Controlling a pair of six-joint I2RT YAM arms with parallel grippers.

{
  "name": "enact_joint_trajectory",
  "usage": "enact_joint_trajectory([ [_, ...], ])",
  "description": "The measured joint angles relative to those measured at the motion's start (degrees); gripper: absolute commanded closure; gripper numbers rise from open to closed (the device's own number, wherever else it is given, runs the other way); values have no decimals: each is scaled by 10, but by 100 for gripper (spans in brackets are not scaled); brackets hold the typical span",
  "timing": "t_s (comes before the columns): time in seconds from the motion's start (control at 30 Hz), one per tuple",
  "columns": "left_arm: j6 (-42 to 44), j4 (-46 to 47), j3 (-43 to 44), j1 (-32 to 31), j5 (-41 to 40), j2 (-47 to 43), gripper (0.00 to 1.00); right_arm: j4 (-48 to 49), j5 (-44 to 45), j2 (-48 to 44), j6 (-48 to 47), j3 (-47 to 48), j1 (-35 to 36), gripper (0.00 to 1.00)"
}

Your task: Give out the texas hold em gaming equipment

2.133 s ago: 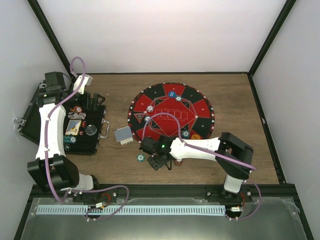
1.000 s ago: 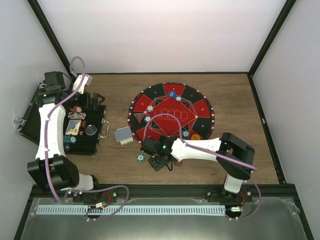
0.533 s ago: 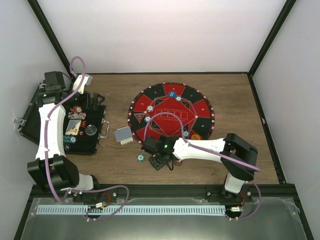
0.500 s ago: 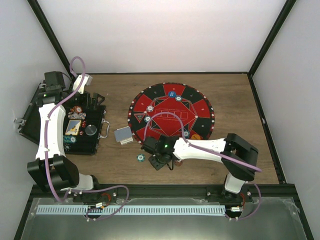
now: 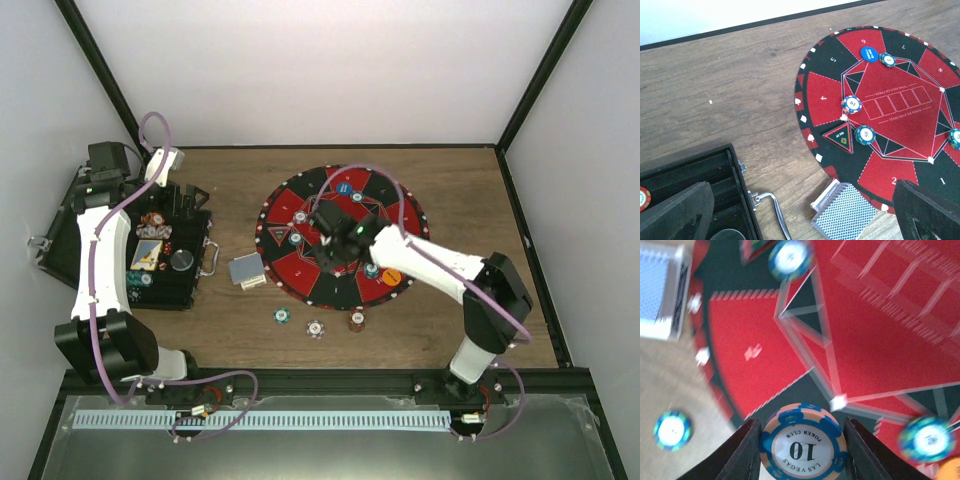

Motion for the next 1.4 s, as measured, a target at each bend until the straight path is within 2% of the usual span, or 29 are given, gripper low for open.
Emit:
enact_joint_trajectory([
  [0.17,0,0,5,0,3,0,0,10,16,47,-43,93,-111,89],
  [0.43,2,0,14,0,7,12,0,29,34,233,-89,262,-250,91],
  [0.63,4,1,14,0,12,22,0,30,34,333,-101,348,-311,92],
  [0.93,5,5,14,0,19,32,0,23,29,430,-104,432,-347,92],
  [1.1,6,6,14,0,19,39,0,21,26,442,-104,443,-351,72],
  [1.17,6,7,14,0,19,40,0,21,23,442,-104,445,-351,56],
  [1.27,7,7,12,0,19,40,0,21,22,442,-102,445,-352,40],
  [1.4,7,8,8,0,17,40,0,16,28,442,-98,447,-352,36],
])
